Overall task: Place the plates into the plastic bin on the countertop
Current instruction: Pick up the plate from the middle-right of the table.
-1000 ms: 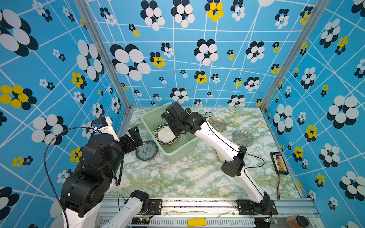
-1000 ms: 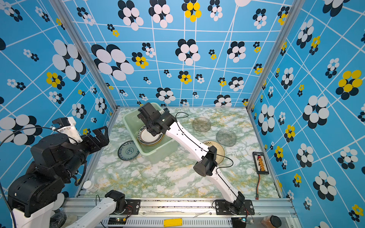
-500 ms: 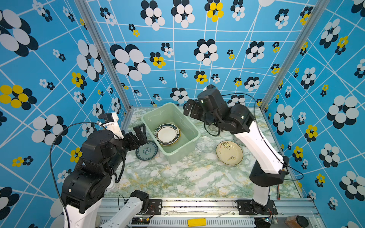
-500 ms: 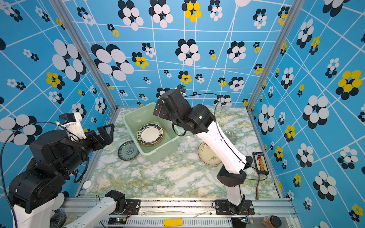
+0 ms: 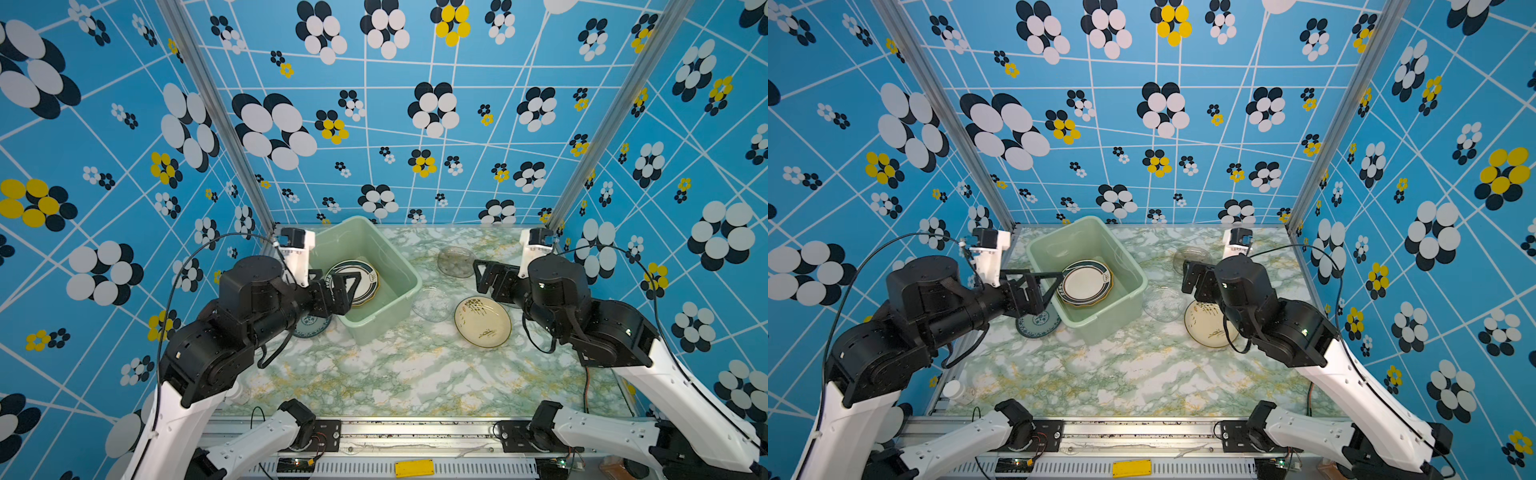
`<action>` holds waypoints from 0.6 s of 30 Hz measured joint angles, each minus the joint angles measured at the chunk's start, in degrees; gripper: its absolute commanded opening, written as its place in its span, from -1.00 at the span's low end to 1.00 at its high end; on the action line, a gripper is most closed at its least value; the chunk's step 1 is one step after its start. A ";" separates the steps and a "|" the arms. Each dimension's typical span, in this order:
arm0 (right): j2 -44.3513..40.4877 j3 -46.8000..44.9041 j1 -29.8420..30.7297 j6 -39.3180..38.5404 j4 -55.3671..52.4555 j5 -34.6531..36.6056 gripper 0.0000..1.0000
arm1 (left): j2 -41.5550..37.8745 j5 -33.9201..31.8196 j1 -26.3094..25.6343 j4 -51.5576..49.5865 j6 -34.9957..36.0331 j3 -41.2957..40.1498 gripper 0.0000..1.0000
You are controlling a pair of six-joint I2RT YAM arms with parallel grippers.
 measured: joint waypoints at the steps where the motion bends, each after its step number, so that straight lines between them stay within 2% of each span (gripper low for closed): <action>1: -1.44 -1.03 -0.98 0.68 -0.61 -0.07 0.88 | 1.62 -1.86 -4.02 0.28 0.76 0.13 0.99; 4: -5.49 -4.57 -5.46 2.60 -2.78 -1.70 0.81 | 8.35 -7.41 -14.73 2.01 3.17 1.01 0.98; 9: -10.05 -11.87 -14.84 5.11 -4.48 -8.68 0.73 | 22.16 -12.66 -27.19 6.64 8.79 4.63 0.98; 13: -9.16 -18.23 -25.22 7.02 -4.20 -20.41 0.71 | 30.25 -13.53 -32.59 9.09 12.33 7.80 0.99; 18: -5.22 -26.49 -36.85 9.97 -3.08 -32.68 0.74 | 35.41 -12.81 -34.77 10.32 14.12 11.76 0.98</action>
